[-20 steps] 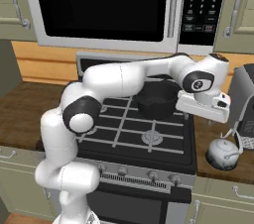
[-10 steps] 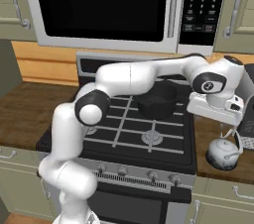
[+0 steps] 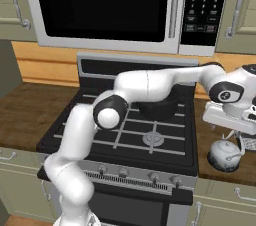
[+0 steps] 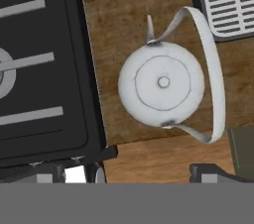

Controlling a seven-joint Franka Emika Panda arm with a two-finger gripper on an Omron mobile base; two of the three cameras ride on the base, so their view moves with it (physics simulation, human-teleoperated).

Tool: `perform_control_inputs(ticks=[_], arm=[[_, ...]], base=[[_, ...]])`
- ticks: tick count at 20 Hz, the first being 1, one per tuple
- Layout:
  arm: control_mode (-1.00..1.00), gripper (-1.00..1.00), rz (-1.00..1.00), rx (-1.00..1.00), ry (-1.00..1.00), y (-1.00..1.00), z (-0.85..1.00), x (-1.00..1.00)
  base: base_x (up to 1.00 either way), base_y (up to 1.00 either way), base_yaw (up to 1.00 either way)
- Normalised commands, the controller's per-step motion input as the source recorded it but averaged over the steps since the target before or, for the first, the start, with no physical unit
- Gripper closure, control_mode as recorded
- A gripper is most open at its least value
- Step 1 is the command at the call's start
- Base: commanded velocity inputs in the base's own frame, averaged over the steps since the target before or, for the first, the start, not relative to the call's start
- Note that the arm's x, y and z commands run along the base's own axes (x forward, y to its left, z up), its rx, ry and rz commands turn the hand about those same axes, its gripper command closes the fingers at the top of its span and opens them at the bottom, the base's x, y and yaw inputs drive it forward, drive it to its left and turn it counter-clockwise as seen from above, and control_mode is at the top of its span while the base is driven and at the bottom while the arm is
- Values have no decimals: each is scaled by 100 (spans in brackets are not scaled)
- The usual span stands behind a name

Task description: Pick the kettle from the counter and place it on a stove burner. Then turn the burner on.

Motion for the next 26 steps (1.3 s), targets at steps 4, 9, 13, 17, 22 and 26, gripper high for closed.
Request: perform_control_inputs(ticks=[4, 9, 13, 17, 22, 26], arm=[[-100, -100, 0, -17, 0, -43, -14, 18], [-100, -100, 1, -5, -1, -48, -1, 52], [-100, -100, 0, 1, 0, -29, -34, 67], [-100, -100, 0, 3, -1, -24, -26, 18], [-100, -100, 0, 1, 1, -3, -10, -1], [-100, -100, 0, 0, 2, 0, -22, -2]], base=[[0, 0, 0], [0, 0, 0], [0, 0, 0], [0, 0, 0], [0, 0, 0], [0, 0, 0]])
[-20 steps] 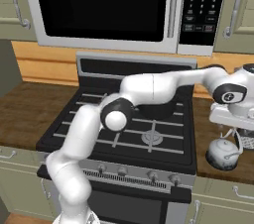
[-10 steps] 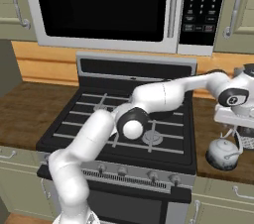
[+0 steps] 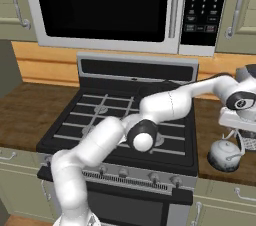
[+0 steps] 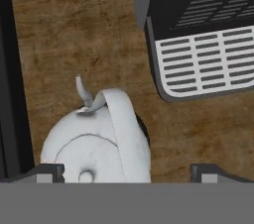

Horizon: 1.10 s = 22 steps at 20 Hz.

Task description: Pick the kettle from the counter and place it on a stove burner. Then turn the burner on.

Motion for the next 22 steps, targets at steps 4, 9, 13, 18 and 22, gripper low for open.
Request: perform_control_inputs(ticks=[4, 9, 13, 18, 22], arm=[[-100, -100, 0, 0, 1, 0, -36, -2], [-100, -100, 0, 0, 1, 0, -38, -4], [-100, -100, 0, 0, 0, 0, -29, -4], [-100, 100, 0, 0, 0, 0, 0, 0], [-100, 100, 0, -1, 0, 3, 1, 0]], base=[[0, 0, 0], [0, 0, 0], [0, 0, 0], [0, 0, 0], [0, 0, 0]])
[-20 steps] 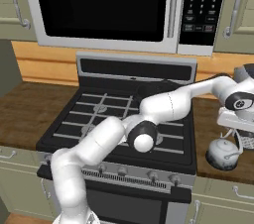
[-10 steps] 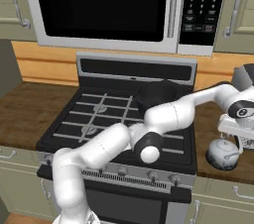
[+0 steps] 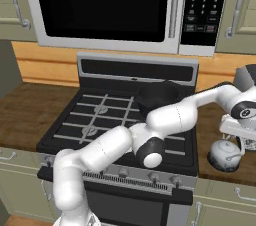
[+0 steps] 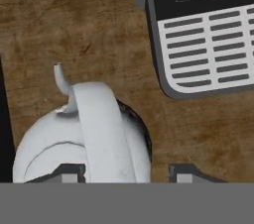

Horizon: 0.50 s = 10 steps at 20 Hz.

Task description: Pick the kettle from the counter and place it on a stove burner. Then turn the burner on.

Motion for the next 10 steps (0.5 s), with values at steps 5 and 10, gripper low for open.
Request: perform_control_inputs(ticks=[5, 10], arm=[[-100, 100, -2, -8, 9, 9, 5, 0], [-100, 100, -6, -8, 9, 24, 11, -25]], base=[[0, 0, 0], [0, 0, 0]])
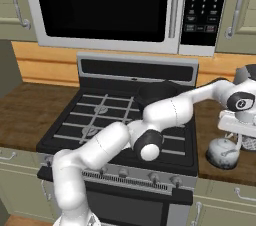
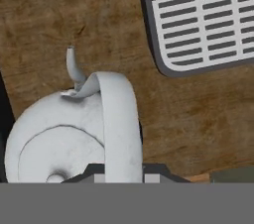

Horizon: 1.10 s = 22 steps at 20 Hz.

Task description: Pick the kettle from the counter and place it on a stove burner. Then turn the burner on.

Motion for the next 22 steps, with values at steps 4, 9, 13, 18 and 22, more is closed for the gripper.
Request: perform_control_inputs(ticks=[4, 9, 13, 18, 22], arm=[[-100, 100, -9, -11, -1, 58, 41, -56], [-100, 100, -6, -12, -11, 72, 25, -36], [-100, 100, -3, -17, -28, 95, 0, -46], [-100, 100, 0, -27, -37, 100, 6, -80], [-100, 100, 0, -34, -29, 100, 9, -52]], base=[[0, 0, 0], [0, 0, 0], [0, 0, 0], [0, 0, 0], [0, 0, 0]])
